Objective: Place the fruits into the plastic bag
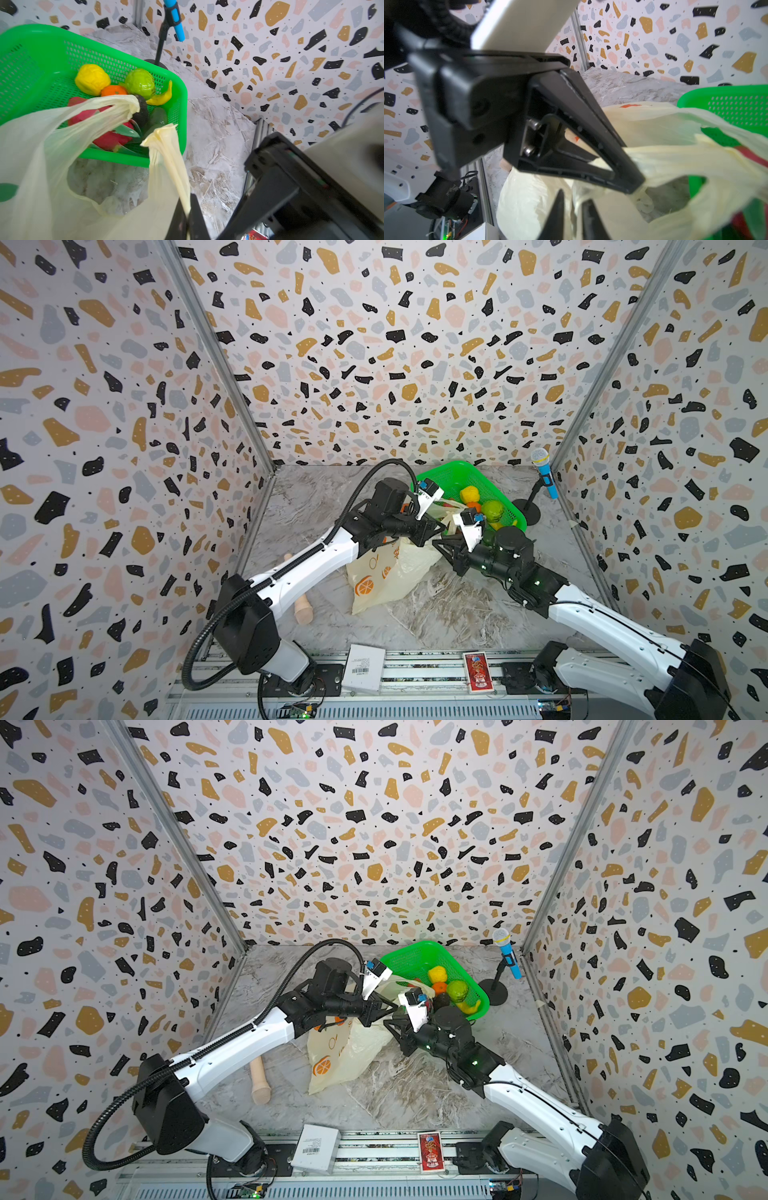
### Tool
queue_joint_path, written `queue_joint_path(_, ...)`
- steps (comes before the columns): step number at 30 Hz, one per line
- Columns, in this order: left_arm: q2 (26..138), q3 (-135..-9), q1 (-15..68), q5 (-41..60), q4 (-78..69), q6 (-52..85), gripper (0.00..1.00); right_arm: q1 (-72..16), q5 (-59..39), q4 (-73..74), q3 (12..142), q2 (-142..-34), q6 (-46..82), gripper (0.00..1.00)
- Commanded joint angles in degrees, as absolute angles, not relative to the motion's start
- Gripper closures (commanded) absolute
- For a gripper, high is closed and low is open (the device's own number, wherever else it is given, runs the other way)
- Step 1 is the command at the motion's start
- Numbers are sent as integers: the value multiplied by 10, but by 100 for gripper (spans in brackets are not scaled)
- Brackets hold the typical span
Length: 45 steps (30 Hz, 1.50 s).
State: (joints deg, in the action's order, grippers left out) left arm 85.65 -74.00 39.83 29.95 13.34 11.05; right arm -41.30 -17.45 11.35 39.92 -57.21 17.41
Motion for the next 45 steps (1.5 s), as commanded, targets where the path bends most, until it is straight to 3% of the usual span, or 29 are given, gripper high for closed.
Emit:
queue_joint_path(1,822,-730,391,260,99,99,100,-389,-196,103,407,-508,192,39)
queue_joint_path(4,806,-722,381,257,92,99,100,-323,-243,103,405,-462,227,30)
queue_joint_path(7,790,-713,370,264,79,104,100,-240,-299,104,416,-444,270,28)
queue_joint_path(12,757,-704,359,321,37,111,100,-170,-273,41,447,-487,310,28)
queue_joint_path(21,697,-693,355,399,-53,105,100,-170,-315,72,458,-594,391,29)
queue_joint_path(27,612,-573,355,392,-215,116,100,-178,-335,97,475,-635,439,25)
queue_joint_path(34,561,-479,355,368,-311,130,100,-243,-276,-10,510,-680,422,23)
queue_joint_path(45,538,-451,355,362,-326,137,100,-292,-246,-30,539,-728,447,23)
